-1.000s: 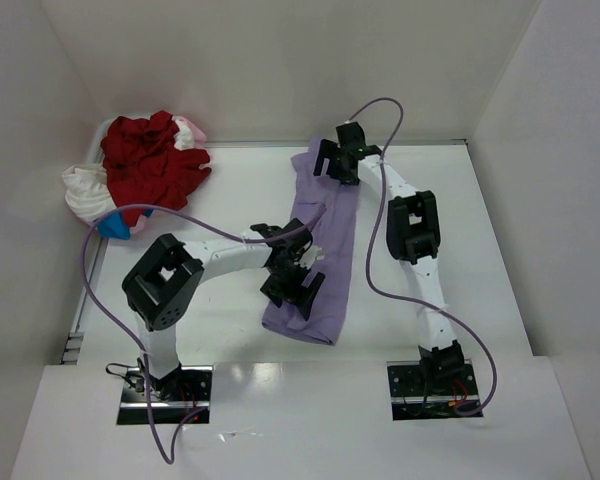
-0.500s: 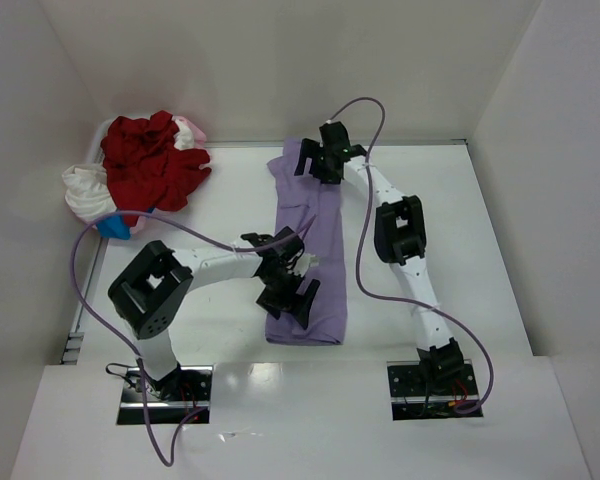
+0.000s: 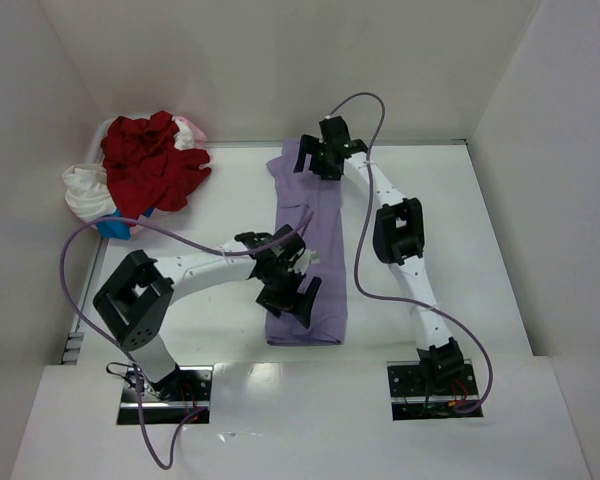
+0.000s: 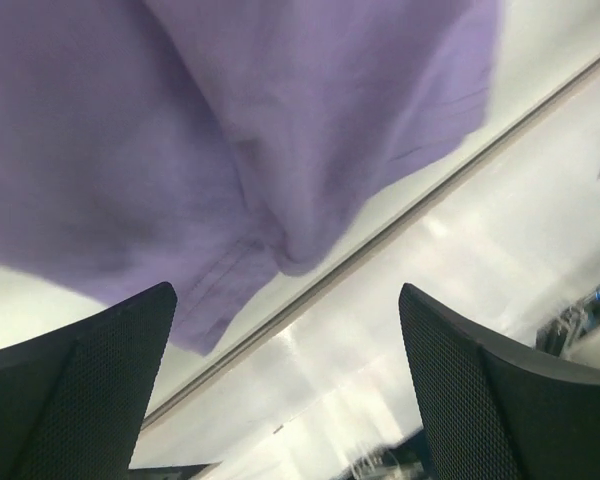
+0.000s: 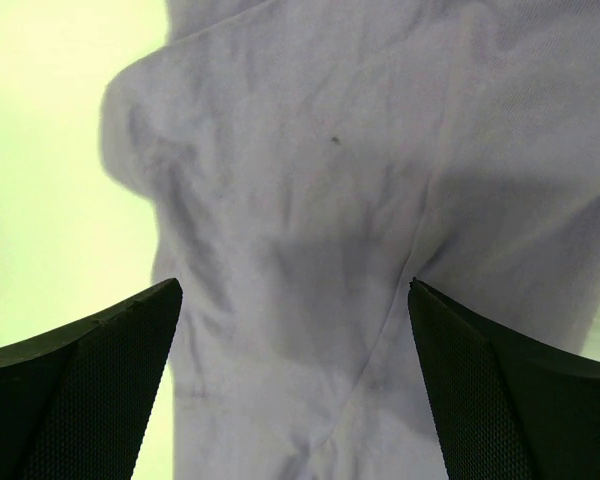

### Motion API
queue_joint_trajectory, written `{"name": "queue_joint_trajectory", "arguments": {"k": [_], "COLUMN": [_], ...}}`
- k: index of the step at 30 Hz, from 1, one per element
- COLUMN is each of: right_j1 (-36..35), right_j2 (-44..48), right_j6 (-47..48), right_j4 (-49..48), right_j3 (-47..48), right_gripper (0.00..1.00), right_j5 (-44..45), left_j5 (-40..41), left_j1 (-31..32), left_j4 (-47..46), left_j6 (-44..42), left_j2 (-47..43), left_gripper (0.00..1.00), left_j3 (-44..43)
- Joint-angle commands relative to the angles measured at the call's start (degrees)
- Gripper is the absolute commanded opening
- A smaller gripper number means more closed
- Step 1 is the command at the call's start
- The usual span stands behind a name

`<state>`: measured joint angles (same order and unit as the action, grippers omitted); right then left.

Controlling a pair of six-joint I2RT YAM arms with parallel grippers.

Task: Fold and stack the t-shirts
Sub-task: Rotate the tshirt 90 degrees

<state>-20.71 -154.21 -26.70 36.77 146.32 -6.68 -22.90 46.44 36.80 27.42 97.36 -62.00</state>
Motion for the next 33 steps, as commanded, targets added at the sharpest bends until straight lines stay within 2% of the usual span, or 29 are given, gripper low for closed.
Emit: {"name": "queue_joint_trajectory", "arguments": {"k": [1, 4, 7, 8, 12, 17, 24, 25, 27, 30, 32, 33], "right_j1": [0.5, 1.0, 1.0, 1.0, 1.5, 1.5, 1.5, 1.5, 1.5, -0.1, -2.3, -3.2], "right_j2": [12.1, 19.4, 33.2, 40.9, 55.9, 66.6, 79.1, 80.3, 83.8, 87.8, 89.3, 90.7], "right_j6": [1.7, 3.3, 3.8, 3.8, 1.0, -3.3, -7.1, -7.1, -7.8, -9.9, -11.8, -12.7], "right_j4": [0.8, 2.0, -3.5, -5.6, -11.5, -12.9, -10.9, -10.2, -8.8, -8.8, -8.8, -8.8], "right_j3": [2.4, -3.6, -20.3, -31.0, -53.0, -75.2, -92.9, -93.8, -96.5, -99.7, -102.4, -103.2], "right_gripper": [0.99, 0.99, 0.99, 0.99, 0.99, 0.99, 0.79, 0.70, 0.60, 0.36, 0.25, 0.22], "right_j5": [-1.7, -0.1, 2.4, 3.1, 4.0, 2.7, -0.8, -0.8, -1.5, -2.7, -4.9, -5.4], "left_j5": [4.4, 7.1, 10.8, 12.3, 12.9, 8.3, 3.8, 2.3, 0.7, -2.5, -3.6, -3.6], "left_j1": [-0.4, -1.9, -2.5, -2.5, -3.2, -3.2, -3.2, -3.2, -3.2, -3.2, -3.2, -3.2], "left_j4": [2.5, 1.4, -1.4, -1.5, -2.8, -8.0, -12.2, -13.2, -14.4, -17.5, -18.7, -18.7], "left_j6": [0.9, 1.5, 1.5, 1.5, 0.3, 0.2, 2.0, 2.7, 3.8, 6.3, 6.9, 7.5], "left_j2": [-6.1, -10.7, -14.6, -14.7, -13.4, -11.6, -10.4, -10.4, -9.9, -9.2, -8.6, -8.1], "left_gripper": [1.00, 1.00, 1.00, 1.00, 1.00, 1.00, 1.00, 1.00, 1.00, 1.00, 1.00, 1.00], "left_j3": [-5.4, -5.9, -4.0, -4.0, -2.8, -0.3, 2.9, 3.5, 4.1, 5.5, 5.5, 5.5]}}
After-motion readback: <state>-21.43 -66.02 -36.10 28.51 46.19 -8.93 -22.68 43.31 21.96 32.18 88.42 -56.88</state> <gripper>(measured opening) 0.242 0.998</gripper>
